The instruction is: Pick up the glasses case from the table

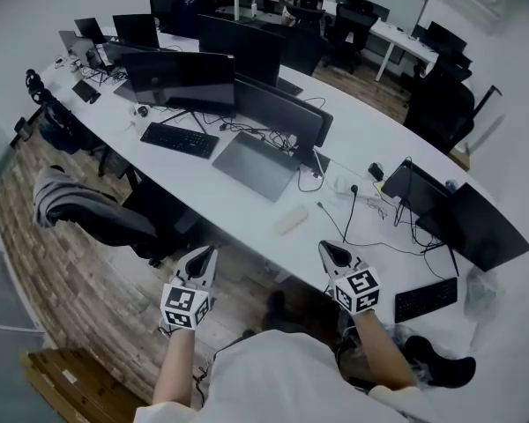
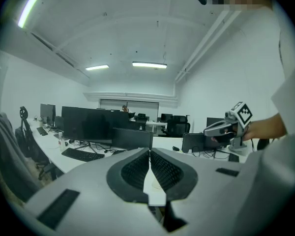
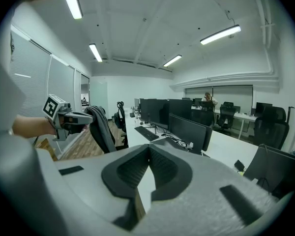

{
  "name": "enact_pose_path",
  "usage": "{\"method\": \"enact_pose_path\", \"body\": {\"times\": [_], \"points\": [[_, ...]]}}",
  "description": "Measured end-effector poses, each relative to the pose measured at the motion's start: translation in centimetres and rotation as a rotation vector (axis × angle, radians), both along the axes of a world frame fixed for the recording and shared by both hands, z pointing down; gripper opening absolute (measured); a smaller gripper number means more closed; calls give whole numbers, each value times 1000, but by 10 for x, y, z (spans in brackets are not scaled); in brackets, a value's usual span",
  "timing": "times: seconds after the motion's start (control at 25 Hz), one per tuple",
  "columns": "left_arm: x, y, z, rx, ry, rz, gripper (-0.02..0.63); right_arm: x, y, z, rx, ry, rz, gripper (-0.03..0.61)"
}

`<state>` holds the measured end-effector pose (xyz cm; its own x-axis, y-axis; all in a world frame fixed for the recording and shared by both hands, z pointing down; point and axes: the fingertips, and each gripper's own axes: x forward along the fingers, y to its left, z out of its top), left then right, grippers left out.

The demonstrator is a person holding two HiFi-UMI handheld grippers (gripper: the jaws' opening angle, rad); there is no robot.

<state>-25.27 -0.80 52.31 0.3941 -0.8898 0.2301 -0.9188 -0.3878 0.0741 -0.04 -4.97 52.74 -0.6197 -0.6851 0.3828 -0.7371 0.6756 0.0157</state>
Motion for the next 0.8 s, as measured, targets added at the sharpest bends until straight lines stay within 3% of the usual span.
{"method": "enact_pose_path", "body": {"times": [0.8], "points": [[47,-126,19,-64,-42,-27,11,43,-141,48,-103,-27,-25,0]]}}
